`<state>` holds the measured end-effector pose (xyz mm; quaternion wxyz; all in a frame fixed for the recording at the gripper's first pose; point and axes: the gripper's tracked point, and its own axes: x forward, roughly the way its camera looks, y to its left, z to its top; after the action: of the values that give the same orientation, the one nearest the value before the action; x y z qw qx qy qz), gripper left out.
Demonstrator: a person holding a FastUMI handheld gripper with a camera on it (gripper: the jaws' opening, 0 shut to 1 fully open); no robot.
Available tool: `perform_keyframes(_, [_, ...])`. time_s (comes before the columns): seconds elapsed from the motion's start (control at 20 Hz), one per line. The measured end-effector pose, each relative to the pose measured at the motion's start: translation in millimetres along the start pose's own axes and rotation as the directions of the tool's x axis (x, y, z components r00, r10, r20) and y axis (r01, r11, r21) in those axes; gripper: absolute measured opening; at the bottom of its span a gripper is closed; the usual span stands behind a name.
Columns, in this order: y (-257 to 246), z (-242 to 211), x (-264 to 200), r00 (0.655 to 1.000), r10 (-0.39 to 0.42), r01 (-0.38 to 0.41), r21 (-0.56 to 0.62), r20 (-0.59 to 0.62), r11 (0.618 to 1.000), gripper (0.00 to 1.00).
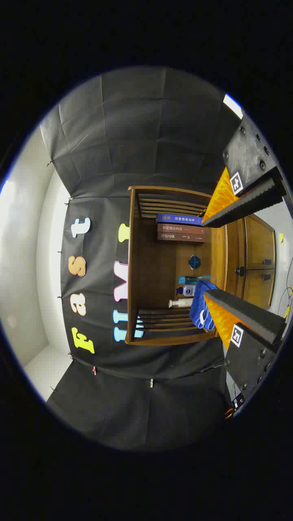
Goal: Pull open the drawer, take out the items inside it, and place them on the countertop above the cabinet.
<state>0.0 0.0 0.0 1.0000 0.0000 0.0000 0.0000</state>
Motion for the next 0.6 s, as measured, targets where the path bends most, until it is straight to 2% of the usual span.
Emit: perform_keyframes(0.6, [13.4,-2.1,-0.3,1.0,0.022,-0.022,-0.008,-0.017,1.0,0.99])
